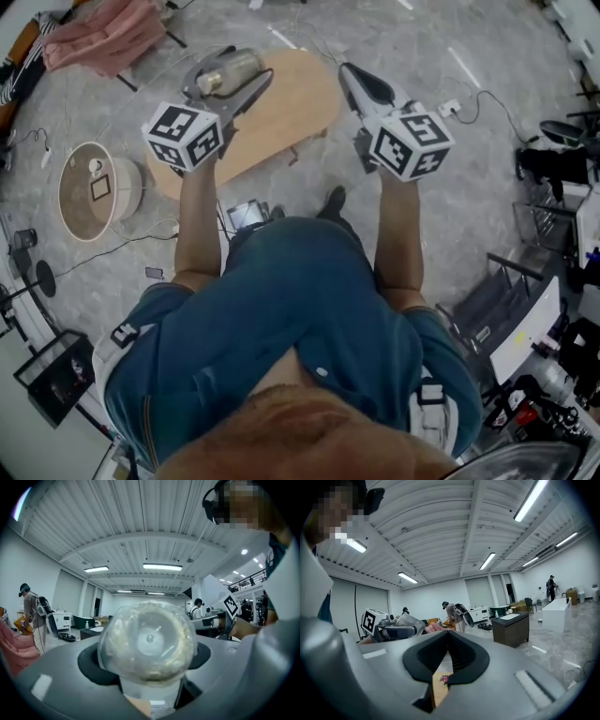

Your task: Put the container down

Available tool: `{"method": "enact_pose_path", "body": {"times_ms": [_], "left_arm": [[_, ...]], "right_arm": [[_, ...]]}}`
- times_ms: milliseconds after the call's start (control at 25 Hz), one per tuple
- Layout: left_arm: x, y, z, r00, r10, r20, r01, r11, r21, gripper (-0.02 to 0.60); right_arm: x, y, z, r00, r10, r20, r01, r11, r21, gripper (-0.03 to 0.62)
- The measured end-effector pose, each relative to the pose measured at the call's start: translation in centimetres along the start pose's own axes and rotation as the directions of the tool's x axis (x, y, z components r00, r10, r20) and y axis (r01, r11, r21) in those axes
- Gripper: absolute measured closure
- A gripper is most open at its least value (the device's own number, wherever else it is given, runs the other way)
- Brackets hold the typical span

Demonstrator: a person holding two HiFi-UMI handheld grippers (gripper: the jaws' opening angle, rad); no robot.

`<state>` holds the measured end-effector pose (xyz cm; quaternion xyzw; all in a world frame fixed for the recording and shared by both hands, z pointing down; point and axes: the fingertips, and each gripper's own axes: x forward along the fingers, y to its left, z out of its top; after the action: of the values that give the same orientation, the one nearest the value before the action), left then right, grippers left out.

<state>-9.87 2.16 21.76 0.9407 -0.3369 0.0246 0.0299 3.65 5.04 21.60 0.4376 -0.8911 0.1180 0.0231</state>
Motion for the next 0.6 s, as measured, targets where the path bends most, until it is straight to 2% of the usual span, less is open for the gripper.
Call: {"method": "enact_pose_path", "body": {"times_ms": [320,600], "left_arm": [[4.2,2.2,-0.6,0.995,0.094,-0.015,-0.094,0.995,-0.019,0.252],[8.2,2.6,-0.9,0.982,0.189,-0.024,-0.189,0.981,-0.031,0.252]], "right_arm": [[2.9,-5.5,0.4,0.996,0.082,-0.019,-0.082,0.997,0.012,0.585],[4.3,-10.6,1.5,0.986,0.167,-0.032,-0.167,0.986,0.009,0.585]]}}
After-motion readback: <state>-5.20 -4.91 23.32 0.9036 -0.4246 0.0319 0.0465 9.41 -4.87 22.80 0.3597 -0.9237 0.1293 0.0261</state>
